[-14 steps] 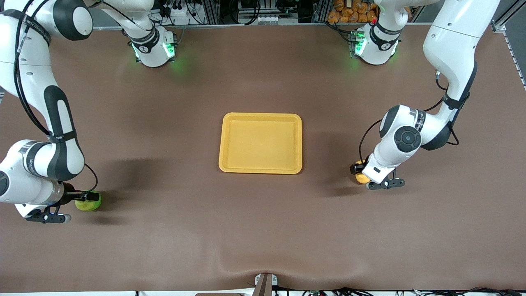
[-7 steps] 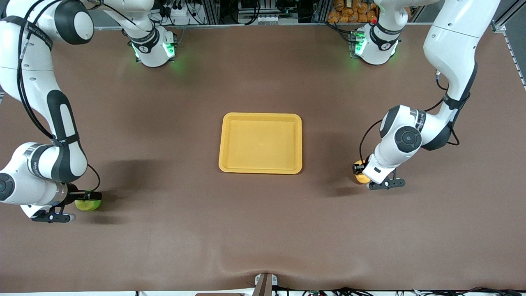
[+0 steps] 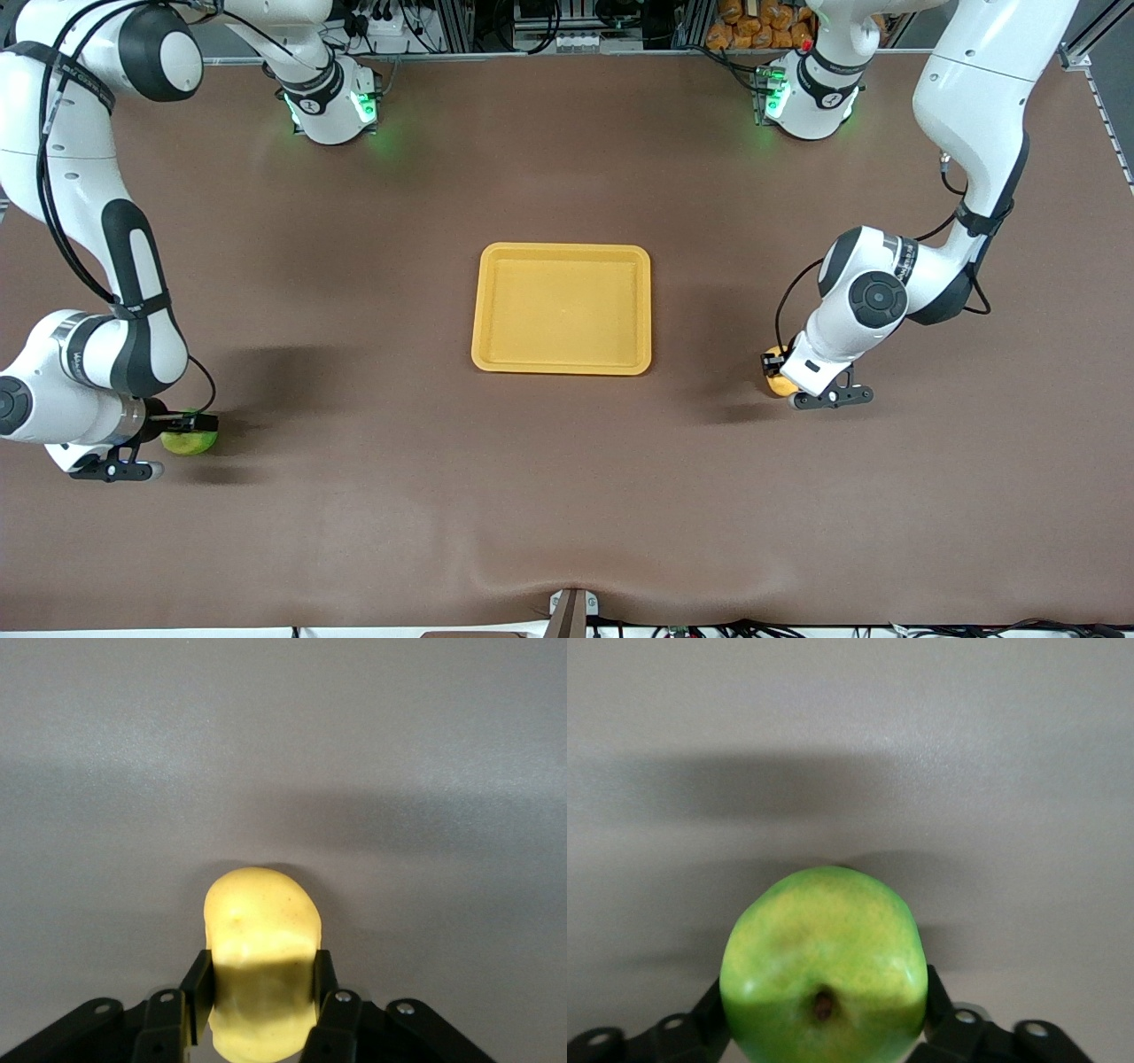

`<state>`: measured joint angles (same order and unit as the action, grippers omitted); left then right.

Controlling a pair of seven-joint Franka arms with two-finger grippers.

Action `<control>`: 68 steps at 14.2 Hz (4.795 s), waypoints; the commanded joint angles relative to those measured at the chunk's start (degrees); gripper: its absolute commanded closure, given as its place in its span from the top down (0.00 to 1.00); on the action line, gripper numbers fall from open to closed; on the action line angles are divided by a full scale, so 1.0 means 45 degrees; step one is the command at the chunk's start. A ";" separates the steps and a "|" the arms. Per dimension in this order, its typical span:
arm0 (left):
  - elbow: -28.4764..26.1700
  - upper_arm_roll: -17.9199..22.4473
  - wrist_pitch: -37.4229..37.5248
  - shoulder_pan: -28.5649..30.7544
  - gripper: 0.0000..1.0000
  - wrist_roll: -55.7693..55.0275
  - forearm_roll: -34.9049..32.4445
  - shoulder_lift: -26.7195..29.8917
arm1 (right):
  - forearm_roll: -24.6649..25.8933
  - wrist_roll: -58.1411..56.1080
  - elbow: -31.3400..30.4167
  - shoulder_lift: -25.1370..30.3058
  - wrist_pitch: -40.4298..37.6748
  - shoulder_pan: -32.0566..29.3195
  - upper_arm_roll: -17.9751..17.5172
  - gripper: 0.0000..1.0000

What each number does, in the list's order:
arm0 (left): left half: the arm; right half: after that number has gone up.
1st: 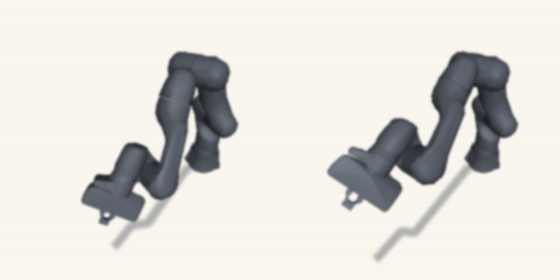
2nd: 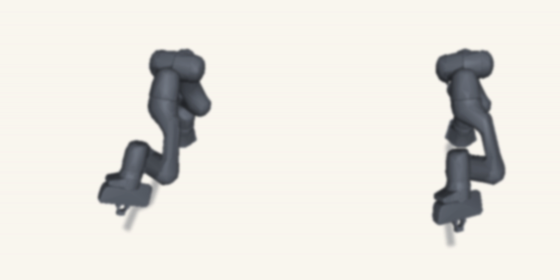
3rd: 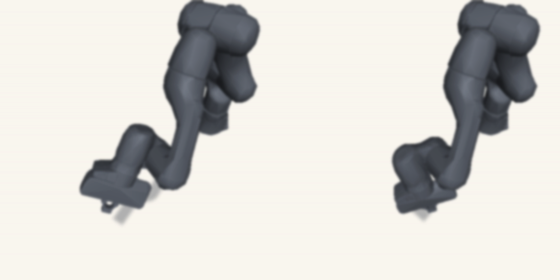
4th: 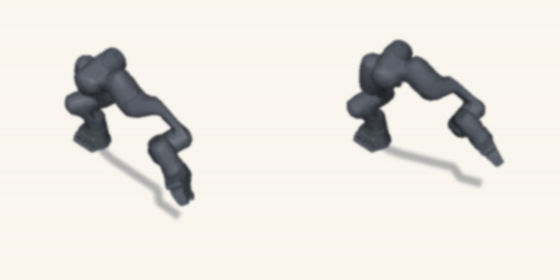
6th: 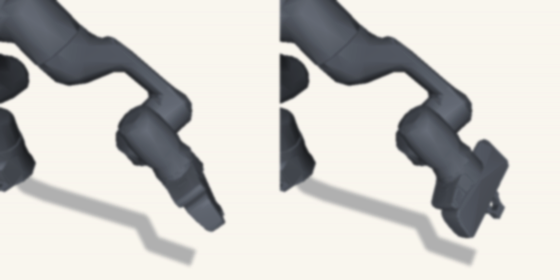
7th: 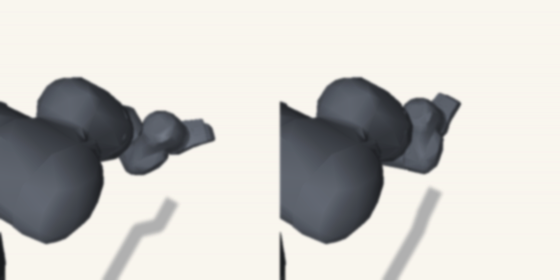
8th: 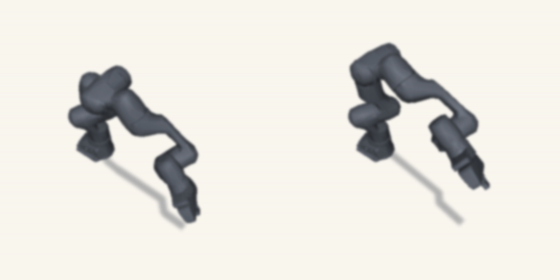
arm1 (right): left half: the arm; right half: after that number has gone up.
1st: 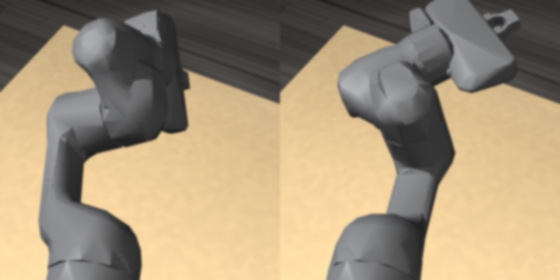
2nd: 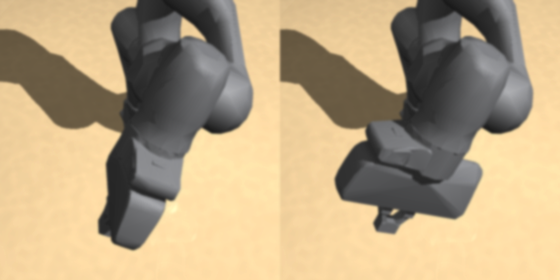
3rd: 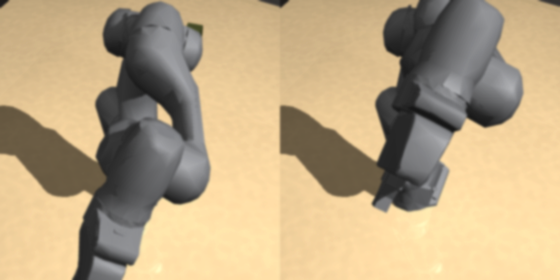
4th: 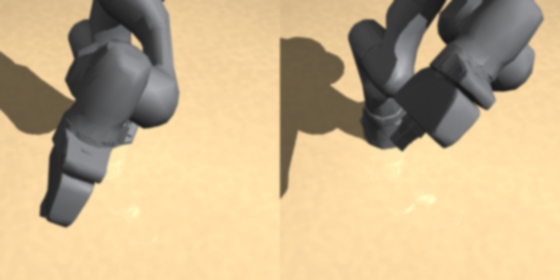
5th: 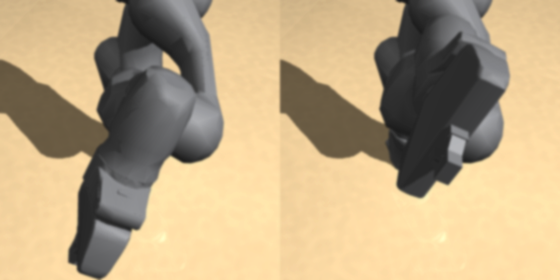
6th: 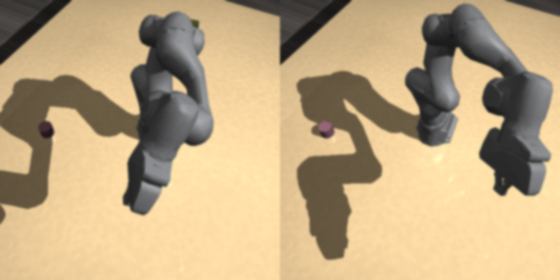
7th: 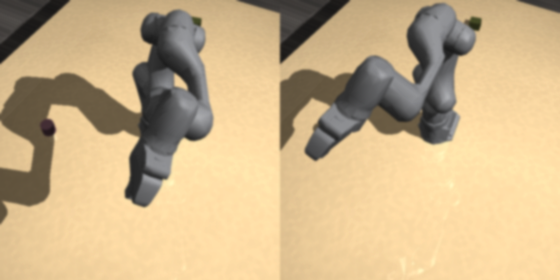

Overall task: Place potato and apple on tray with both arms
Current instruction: 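Carry the potato with the left gripper over the yellow tray, then lower the potato onto the tray while the right gripper lifts the apple, then open the left gripper and withdraw while the right gripper carries the apple over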

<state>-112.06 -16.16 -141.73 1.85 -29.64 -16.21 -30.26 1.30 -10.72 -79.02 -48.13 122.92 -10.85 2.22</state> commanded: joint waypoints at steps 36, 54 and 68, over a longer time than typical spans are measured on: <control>0.3086 -0.2776 0.2628 -0.4297 0.18 -0.6342 -0.1944 -0.1829 | -0.0484 -0.0294 0.1193 0.3271 -0.6608 0.1006 -0.0318 0.00; 0.3027 -0.2542 0.2647 -0.4297 0.66 -0.6811 -0.2256 -0.1966 | -0.0913 0.0565 -0.1268 0.6671 -0.8566 0.2705 -0.0299 0.00; 0.3945 -0.2815 0.6104 -0.2563 1.00 -0.4552 -0.0896 0.1076 | -0.1302 0.6209 -0.3124 0.7042 -0.6281 0.5928 -0.0299 0.00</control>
<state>-93.18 -28.02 -115.99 -13.49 -54.39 -24.39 -30.57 -2.58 14.98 -89.89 -19.41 93.06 15.09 0.36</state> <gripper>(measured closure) 0.000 0.172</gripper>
